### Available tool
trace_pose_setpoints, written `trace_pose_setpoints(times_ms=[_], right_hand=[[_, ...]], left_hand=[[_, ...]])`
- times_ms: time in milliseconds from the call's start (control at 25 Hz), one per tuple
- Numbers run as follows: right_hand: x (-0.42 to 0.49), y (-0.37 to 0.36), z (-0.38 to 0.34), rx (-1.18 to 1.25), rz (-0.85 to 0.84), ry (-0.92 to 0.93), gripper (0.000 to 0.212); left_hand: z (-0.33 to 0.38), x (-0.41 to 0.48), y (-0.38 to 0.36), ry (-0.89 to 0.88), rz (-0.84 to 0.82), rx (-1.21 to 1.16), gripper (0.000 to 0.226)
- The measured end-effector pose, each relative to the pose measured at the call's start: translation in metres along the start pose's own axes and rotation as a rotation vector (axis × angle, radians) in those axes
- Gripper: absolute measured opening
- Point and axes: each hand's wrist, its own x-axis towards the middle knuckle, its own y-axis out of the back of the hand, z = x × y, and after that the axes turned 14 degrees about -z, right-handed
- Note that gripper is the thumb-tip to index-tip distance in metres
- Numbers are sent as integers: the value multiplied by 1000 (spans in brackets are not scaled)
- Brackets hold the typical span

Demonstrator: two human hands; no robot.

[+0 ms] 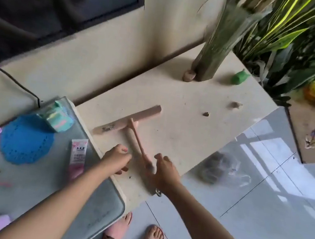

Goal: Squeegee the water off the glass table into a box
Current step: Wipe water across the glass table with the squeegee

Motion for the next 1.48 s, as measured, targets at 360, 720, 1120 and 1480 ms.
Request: trace_pose_setpoints(times_ms=[360,720,1120,1480], right_hand=[[30,-43,-13,-55,281,-86,17],[-48,-1,-45,216,383,-9,20],[-242,-3,12,466,721,-183,24],[-381,-107,125,782,929,-474,22]], left_hand=[[-1,54,3,-62,6,-128,13],[60,-15,2,-138,-182,-391,27],[121,-152,-123,-271,-628,-306,18],[69,-223,-335,-134,-829,103,19]])
